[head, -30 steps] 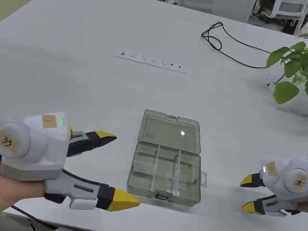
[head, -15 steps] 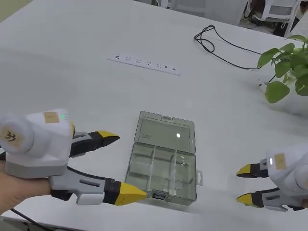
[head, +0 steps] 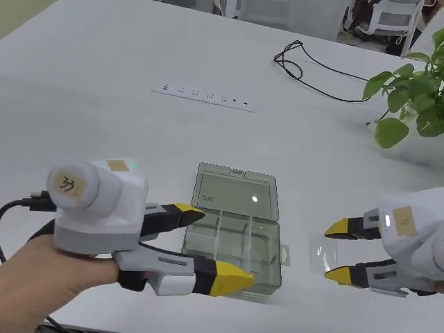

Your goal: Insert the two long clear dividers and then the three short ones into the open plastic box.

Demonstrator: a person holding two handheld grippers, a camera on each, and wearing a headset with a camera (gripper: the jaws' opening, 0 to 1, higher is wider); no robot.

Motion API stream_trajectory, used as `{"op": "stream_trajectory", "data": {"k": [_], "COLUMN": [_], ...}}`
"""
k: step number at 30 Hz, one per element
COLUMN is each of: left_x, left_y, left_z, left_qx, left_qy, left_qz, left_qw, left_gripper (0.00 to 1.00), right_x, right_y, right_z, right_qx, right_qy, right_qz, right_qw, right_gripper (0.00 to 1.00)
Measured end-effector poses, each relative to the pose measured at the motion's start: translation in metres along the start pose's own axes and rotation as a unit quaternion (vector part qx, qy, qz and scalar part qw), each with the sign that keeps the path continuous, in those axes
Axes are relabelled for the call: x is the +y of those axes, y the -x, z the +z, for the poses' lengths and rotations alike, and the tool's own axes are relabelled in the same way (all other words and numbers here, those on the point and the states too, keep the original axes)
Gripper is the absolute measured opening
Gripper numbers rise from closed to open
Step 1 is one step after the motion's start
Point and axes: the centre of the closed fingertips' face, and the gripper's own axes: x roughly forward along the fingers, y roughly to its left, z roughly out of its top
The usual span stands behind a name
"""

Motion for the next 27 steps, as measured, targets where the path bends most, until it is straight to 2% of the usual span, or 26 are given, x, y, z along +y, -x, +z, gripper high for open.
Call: {"op": "stream_trajectory", "data": {"k": [4, 7, 11, 17, 22, 27], "left_x": [-0.010, -0.013, -0.016, -0.024, -0.034, -0.040], "left_y": [-0.005, -0.010, -0.014, -0.022, -0.028, -0.034], "left_z": [0.007, 0.011, 0.016, 0.014, 0.017, 0.013], "left_qx": [-0.016, -0.022, -0.034, -0.023, -0.028, -0.016], "left_qy": [0.025, 0.038, 0.066, 0.085, 0.111, 0.116], "left_qz": [-0.013, -0.012, -0.012, -0.023, -0.043, -0.052], "left_qw": [0.9995, 0.9990, 0.9972, 0.9958, 0.9925, 0.9918], "left_gripper": [0.70, 0.65, 0.57, 0.49, 0.42, 0.35], "right_x": [0.001, 0.002, 0.005, 0.010, 0.012, 0.015], "right_y": [0.005, 0.011, 0.013, 0.016, 0.019, 0.023], "right_z": [0.014, 0.029, 0.042, 0.058, 0.069, 0.077], "right_qx": [-0.005, -0.020, -0.026, -0.031, -0.035, -0.039], "right_qy": [0.002, -0.003, -0.001, 0.005, 0.011, 0.013], "right_qz": [-0.008, -0.014, -0.022, -0.032, -0.039, -0.043], "right_qw": [1.0000, 0.9997, 0.9994, 0.9990, 0.9986, 0.9982], "right_gripper": [0.33, 0.33, 0.33, 0.33, 0.33, 0.33]}}
